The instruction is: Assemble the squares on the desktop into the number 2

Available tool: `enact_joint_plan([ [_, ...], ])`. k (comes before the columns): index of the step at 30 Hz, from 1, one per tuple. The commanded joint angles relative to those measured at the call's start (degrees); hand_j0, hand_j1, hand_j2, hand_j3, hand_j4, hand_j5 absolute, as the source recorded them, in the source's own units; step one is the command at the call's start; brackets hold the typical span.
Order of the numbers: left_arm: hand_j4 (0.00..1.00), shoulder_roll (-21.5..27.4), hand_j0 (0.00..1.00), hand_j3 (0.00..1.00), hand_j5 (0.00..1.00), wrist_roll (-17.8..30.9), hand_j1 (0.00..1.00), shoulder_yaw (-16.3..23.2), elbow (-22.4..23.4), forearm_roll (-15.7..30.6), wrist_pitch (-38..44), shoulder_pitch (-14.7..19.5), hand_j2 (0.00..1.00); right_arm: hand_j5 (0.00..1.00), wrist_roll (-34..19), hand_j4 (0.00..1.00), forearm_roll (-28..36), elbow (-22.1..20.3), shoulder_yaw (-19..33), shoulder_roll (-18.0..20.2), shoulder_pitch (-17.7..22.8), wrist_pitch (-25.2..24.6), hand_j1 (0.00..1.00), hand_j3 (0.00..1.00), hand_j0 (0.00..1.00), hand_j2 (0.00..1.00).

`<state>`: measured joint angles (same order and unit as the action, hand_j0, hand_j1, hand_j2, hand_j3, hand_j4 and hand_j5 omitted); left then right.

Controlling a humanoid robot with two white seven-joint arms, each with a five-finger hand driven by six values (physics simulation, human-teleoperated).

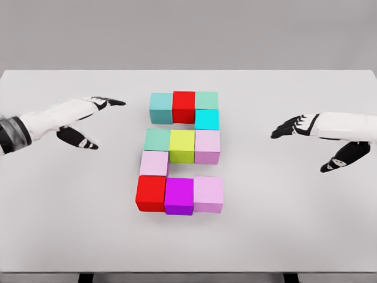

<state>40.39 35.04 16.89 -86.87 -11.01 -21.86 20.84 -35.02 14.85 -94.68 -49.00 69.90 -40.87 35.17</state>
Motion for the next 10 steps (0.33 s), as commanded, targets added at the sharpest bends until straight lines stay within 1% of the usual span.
enact_joint_plan([
  [1,1.0,4.08,1.0,1.0,1.0,-0.04,1.0,-6.33,0.56,7.67,-13.14,-1.14,1.0,1.0,0.02,1.0,0.44,-0.06,0.05,0.42,0.0,-0.17,1.0,1.0,1.0,1.0],
  [3,1.0,3.99,1.0,1.0,1.0,-0.04,1.0,-10.2,2.93,8.72,-13.14,-4.75,1.0,1.0,0.02,1.0,0.44,-0.06,0.05,0.77,0.09,-0.17,1.0,1.0,1.0,1.0],
  [4,1.0,3.9,1.0,1.0,1.0,-0.04,1.0,-11.44,4.25,9.87,-13.14,-5.89,1.0,1.0,0.02,1.0,0.44,-0.06,0.05,1.03,0.09,-0.17,1.0,1.0,1.0,1.0],
  [6,1.0,4.08,1.0,1.0,1.0,-0.04,1.0,-11.53,5.92,9.96,-13.14,-7.3,1.0,1.0,0.02,1.0,0.44,-0.06,0.05,1.3,0.18,-0.17,1.0,1.0,1.0,1.0],
  [10,1.0,3.99,1.0,1.0,1.0,-0.04,1.0,-11.44,6.1,9.52,-13.14,-7.65,1.0,1.0,0.02,1.0,0.44,-0.06,0.05,1.21,0.53,-0.17,1.0,1.0,1.0,1.0],
])
